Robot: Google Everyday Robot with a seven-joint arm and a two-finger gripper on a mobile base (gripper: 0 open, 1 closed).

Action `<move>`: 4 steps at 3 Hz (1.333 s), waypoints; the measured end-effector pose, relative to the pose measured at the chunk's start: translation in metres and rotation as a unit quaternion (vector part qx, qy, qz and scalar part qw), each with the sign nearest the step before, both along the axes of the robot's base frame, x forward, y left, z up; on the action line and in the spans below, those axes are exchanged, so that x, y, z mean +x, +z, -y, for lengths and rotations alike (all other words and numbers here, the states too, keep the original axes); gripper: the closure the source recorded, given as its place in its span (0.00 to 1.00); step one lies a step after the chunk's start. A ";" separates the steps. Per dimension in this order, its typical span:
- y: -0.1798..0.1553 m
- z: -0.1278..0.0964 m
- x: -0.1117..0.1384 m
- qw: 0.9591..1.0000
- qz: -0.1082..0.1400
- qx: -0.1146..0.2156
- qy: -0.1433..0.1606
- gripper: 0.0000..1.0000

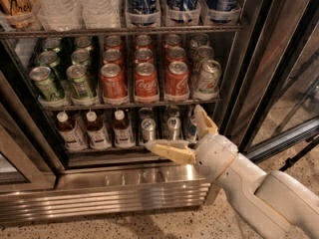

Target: Pick coke can from middle shelf of fridge

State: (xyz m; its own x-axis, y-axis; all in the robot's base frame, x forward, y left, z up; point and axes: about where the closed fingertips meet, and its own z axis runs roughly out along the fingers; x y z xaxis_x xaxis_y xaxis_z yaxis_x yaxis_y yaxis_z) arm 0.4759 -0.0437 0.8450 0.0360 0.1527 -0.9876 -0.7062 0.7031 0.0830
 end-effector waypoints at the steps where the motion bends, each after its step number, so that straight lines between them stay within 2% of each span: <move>1: 0.001 -0.001 0.004 1.000 0.001 -0.002 0.000 0.00; 2: 0.022 -0.022 0.069 1.000 -0.001 -0.011 -0.002 0.00; 3: 0.022 -0.022 0.069 1.000 -0.001 -0.011 -0.002 0.00; 4: 0.013 -0.019 0.079 1.000 -0.014 -0.011 -0.016 0.00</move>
Offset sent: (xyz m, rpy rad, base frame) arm 0.1101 0.0269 0.0284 -0.0339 0.0125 -0.0203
